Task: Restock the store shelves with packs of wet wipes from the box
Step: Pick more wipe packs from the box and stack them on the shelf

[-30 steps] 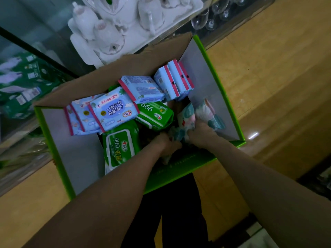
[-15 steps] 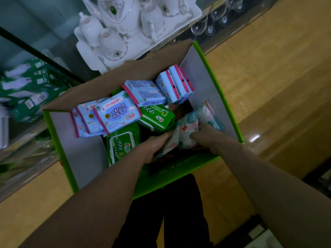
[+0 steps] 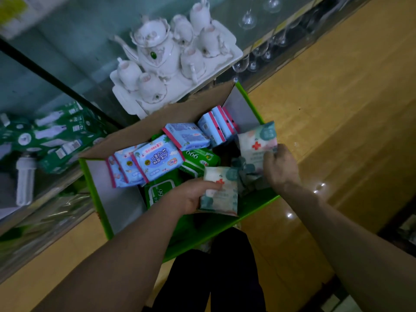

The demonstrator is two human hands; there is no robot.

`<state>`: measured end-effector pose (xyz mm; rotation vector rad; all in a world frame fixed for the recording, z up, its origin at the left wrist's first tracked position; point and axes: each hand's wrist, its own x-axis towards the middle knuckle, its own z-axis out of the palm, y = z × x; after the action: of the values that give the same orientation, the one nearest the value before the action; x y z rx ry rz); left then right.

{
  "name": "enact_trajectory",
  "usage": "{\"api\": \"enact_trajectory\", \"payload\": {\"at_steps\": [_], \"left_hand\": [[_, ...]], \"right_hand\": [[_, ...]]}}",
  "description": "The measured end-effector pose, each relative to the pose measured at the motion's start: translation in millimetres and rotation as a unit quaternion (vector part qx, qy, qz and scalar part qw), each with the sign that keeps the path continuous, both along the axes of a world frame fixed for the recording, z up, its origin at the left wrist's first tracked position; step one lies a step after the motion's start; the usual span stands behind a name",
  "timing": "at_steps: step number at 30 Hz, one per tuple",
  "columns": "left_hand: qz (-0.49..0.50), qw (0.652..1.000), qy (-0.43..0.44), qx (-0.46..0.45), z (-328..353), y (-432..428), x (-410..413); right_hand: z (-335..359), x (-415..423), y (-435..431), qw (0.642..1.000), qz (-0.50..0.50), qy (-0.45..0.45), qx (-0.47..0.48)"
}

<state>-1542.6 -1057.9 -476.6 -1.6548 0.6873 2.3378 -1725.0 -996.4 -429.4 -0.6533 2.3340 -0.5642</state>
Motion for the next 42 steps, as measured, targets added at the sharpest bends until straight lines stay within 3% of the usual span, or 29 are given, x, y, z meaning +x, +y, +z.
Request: {"api": "enact_trajectory", "payload": {"at_steps": [4,11,17,19,25,31,36,39,42], "left_hand": [[0.041,0.999,0.026,0.0,23.0,-12.7,-9.0],[0.072,0.99,0.118,0.005,57.2,-17.4,-26.6],[0.021,0.994,0.075,-0.077,56.7,-18.5,-24.8],[0.019,0.992,0.061,-0.112,55.1,-16.0,-23.5],[0.048,0.985,0.04,-0.159,68.6,-15.0,-25.4],[0.063,0.948,-0.051,-0.308,82.9,-20.8,-48.3],[0.045,0.955,-0.026,-0.294,102.3,-27.0,-50.7],[0.026,0.956,0.008,-0.291,125.0,-43.6,-45.9],[-0.065,0.957,0.017,-0.283,155.5,-59.6,-38.4]], "right_hand": [[14.8,8.7,-4.1,1.0,-0.012,-0.014,-0.007],[29.3,43.4,0.2,0.986,0.138,-0.032,0.091],[33.3,53.2,0.0,0.978,0.17,0.002,0.122],[37.3,55.0,0.7,0.982,0.141,-0.027,0.122],[38.0,59.1,-2.5,0.991,0.063,-0.1,0.062],[49.3,64.4,-11.6,0.988,-0.025,-0.155,0.008],[75.3,52.6,-8.8,0.997,0.042,-0.072,-0.001],[97.2,39.4,-5.2,0.994,0.079,-0.071,-0.03],[114.7,29.2,-0.7,0.991,0.107,-0.053,-0.054]]}}
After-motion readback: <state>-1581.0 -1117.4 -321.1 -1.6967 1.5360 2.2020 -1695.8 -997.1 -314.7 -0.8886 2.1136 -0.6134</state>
